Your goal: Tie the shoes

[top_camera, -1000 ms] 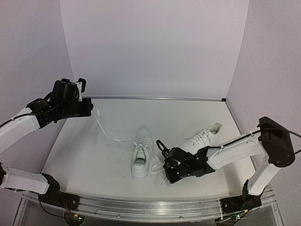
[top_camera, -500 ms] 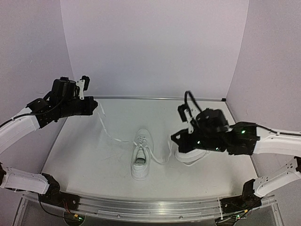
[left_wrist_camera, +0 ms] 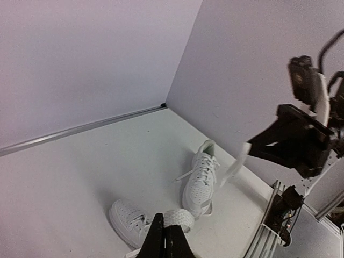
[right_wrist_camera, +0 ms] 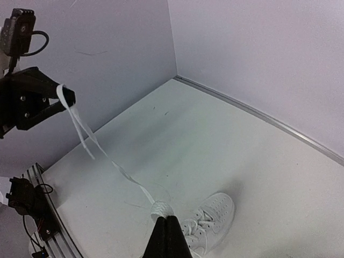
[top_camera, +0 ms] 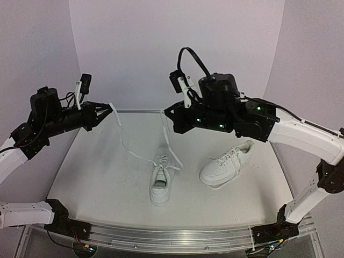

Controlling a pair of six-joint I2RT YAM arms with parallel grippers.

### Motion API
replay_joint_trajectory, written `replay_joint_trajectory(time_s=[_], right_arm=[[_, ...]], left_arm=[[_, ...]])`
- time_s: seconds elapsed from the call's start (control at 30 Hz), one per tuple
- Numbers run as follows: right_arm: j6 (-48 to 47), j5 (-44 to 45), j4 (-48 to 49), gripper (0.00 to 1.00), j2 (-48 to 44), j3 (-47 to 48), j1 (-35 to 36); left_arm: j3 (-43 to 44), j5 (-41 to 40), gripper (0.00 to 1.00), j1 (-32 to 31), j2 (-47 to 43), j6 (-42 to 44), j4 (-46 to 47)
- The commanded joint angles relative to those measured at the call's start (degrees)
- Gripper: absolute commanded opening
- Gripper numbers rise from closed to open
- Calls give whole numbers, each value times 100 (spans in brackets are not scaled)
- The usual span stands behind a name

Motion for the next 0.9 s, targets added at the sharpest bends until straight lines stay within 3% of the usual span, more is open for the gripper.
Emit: replay_joint_trajectory(time_s=[0.0,0.3,0.8,0.83,0.87], right_arm=[[-384,-356,162,0,548,1058,-13],[-339,-831,199,0,2105,2468,-13],[770,-2297,410,0,4505,4182,-120],[841,-2393,428,2,4586,4201,-121],[912,-2501,458,10,4645,4197,-120]], left_arm=[[89,1398,0,2,-295,313,552],[12,2682,0,-2,-636,510,760],[-90,3260,0,1,-762,595,594],[-79,3274,0,1,-774,609,569],[-67,3276,0,1,-787,621,538]])
